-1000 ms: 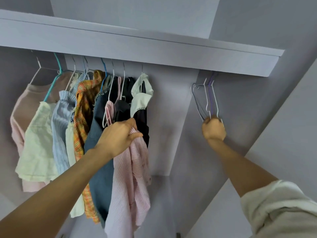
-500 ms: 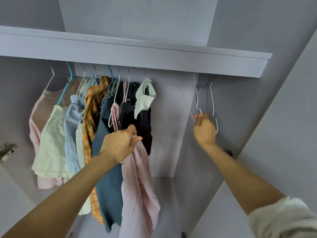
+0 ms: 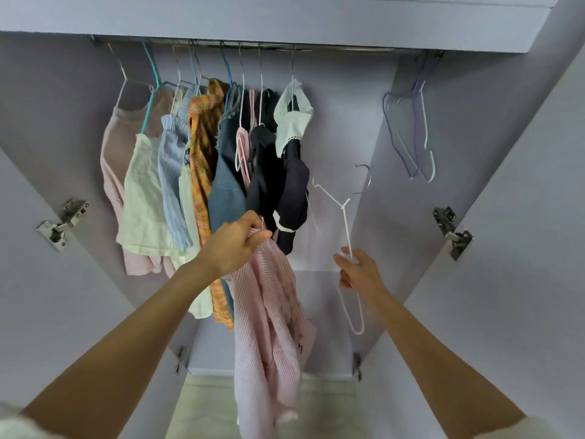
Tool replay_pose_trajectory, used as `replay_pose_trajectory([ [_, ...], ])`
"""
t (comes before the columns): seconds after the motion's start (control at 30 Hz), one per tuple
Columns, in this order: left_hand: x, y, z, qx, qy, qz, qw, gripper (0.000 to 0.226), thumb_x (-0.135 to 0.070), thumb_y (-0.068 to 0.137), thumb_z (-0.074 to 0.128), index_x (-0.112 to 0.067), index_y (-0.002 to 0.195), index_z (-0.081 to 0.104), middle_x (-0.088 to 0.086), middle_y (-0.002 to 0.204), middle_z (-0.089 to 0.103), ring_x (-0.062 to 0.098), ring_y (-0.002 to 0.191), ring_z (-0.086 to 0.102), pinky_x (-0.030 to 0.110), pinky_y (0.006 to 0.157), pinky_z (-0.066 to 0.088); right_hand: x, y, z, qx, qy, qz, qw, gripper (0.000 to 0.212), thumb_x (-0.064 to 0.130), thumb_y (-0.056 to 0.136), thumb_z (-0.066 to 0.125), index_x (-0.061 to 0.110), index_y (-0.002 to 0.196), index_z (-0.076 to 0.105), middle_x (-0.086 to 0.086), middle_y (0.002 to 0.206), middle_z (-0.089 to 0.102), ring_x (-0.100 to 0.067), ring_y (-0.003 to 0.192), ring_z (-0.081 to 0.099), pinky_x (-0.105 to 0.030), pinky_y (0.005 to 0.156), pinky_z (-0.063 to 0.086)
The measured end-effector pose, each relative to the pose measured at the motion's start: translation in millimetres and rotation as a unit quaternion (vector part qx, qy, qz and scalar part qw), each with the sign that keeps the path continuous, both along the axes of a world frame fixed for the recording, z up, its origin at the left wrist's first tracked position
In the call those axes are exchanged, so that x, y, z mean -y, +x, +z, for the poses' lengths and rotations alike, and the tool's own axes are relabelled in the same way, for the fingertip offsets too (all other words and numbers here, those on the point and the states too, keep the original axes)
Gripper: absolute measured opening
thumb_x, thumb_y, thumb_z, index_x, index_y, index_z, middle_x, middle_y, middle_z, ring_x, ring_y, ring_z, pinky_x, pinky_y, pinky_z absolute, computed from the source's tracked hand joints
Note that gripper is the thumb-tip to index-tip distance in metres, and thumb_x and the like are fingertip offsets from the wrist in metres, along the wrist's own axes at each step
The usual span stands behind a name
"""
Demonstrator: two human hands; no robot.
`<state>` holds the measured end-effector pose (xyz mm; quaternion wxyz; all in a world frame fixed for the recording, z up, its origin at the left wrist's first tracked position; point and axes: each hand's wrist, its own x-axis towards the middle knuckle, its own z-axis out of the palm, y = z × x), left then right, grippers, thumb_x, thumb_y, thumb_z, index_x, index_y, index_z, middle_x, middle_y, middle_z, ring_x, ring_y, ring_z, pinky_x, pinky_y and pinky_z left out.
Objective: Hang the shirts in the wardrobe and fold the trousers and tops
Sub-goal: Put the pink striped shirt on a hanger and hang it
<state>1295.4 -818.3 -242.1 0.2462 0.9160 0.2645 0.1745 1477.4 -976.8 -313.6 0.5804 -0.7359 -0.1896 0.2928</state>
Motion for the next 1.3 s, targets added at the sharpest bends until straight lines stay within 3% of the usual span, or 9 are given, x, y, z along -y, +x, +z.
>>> replay_pose_trajectory([
  [0.17, -8.0, -16.1, 2.6, 0.011, -0.058, 0.021, 0.998, 0.017, -0.025, 0.093, 0.055, -0.012, 0.086, 0.047, -0.003, 0.065, 0.047, 0.011, 0.06, 0.045, 0.025, 0.055, 0.033, 6.9, -19.3, -12.7, 0.196, 0.038, -0.003, 0.98, 0.025, 0.009, 0.097, 0.042, 0.012, 0.085, 0.063, 0.004, 0.064, 0.051, -0.004, 0.057, 0.043, -0.013, 0.054, 0.037],
  [0.33, -19.0, -29.1, 2.0, 0.031, -0.217, 0.082, 0.972, 0.019, -0.023, 0.092, 0.057, -0.005, 0.091, 0.051, 0.002, 0.076, 0.046, 0.009, 0.066, 0.043, 0.018, 0.06, 0.036, 6.7, -28.8, -6.3, 0.172, 0.112, 0.0, 0.979, 0.011, 0.011, 0.093, 0.053, 0.023, 0.093, 0.053, -0.006, 0.06, 0.044, -0.008, 0.053, 0.042, -0.021, 0.052, 0.041],
  [0.47, -23.3, -40.0, 6.9, -0.06, -0.314, 0.034, 0.947, 0.015, -0.01, 0.087, 0.063, -0.009, 0.099, 0.054, 0.003, 0.092, 0.056, 0.009, 0.082, 0.054, 0.012, 0.063, 0.044, -6.7, -26.9, 6.0, 0.209, 0.107, -0.055, 0.97, 0.005, 0.016, 0.094, 0.052, 0.016, 0.095, 0.056, -0.002, 0.065, 0.044, -0.01, 0.057, 0.039, -0.011, 0.055, 0.036],
  [0.63, -28.1, -43.7, 0.2, -0.054, -0.159, 0.128, 0.977, 0.013, -0.004, 0.084, 0.062, -0.009, 0.093, 0.055, 0.003, 0.09, 0.056, 0.016, 0.083, 0.053, 0.021, 0.065, 0.041, 5.2, -28.7, -4.2, 0.147, 0.169, -0.139, 0.965, 0.034, 0.008, 0.097, 0.04, 0.014, 0.067, 0.053, 0.01, 0.053, 0.038, -0.001, 0.045, 0.033, -0.01, 0.046, 0.027],
  [0.77, -40.2, -45.1, 0.2, 0.054, -0.079, 0.217, 0.971, 0.013, -0.006, 0.082, 0.065, -0.008, 0.081, 0.053, 0.005, 0.08, 0.055, 0.018, 0.075, 0.05, 0.019, 0.061, 0.033, 18.0, -29.3, -8.4, 0.046, 0.19, -0.035, 0.98, 0.058, -0.001, 0.094, 0.036, 0.026, 0.043, 0.033, 0.013, 0.042, 0.024, -0.003, 0.041, 0.019, -0.013, 0.041, 0.019],
  [0.93, -47.9, -48.4, 9.2, 0.169, -0.171, 0.228, 0.943, 0.028, -0.002, 0.08, 0.068, -0.016, 0.066, 0.048, 0.001, 0.067, 0.053, 0.013, 0.064, 0.05, 0.016, 0.055, 0.042, 15.6, -44.7, -17.8, 0.145, 0.034, 0.086, 0.985, 0.047, 0.006, 0.097, 0.039, 0.017, 0.052, 0.029, 0.006, 0.047, 0.026, -0.009, 0.047, 0.023, -0.025, 0.051, 0.022],
  [1.1, -46.3, -49.4, 14.8, 0.186, -0.104, 0.213, 0.953, 0.029, -0.002, 0.081, 0.067, -0.017, 0.066, 0.047, -0.003, 0.066, 0.052, 0.006, 0.06, 0.047, 0.01, 0.053, 0.038, 6.5, -46.3, -19.2, 0.382, -0.165, 0.107, 0.903, 0.043, 0.019, 0.099, 0.035, 0.017, 0.057, 0.031, 0.003, 0.049, 0.037, -0.013, 0.047, 0.036, -0.027, 0.055, 0.029],
  [1.2, -42.2, -48.8, 19.1, 0.182, -0.054, 0.199, 0.961, 0.02, -0.002, 0.081, 0.067, -0.008, 0.071, 0.051, 0.003, 0.068, 0.054, 0.013, 0.063, 0.048, 0.008, 0.053, 0.036, -3.7, -47.8, -12.5, 0.426, -0.188, 0.13, 0.876, 0.036, 0.023, 0.1, 0.033, 0.013, 0.065, 0.037, -0.004, 0.057, 0.051, -0.026, 0.058, 0.05, -0.029, 0.06, 0.033],
  [1.3, -36.1, -45.4, 23.8, 0.192, -0.032, 0.187, 0.963, 0.015, -0.003, 0.082, 0.067, -0.003, 0.076, 0.053, 0.003, 0.067, 0.053, 0.01, 0.061, 0.047, 0.008, 0.053, 0.036, -16.1, -58.4, -10.2, 0.406, -0.184, 0.236, 0.863, 0.041, 0.026, 0.1, 0.032, 0.02, 0.059, 0.028, 0.004, 0.054, 0.04, -0.025, 0.061, 0.044, -0.029, 0.061, 0.03],
])
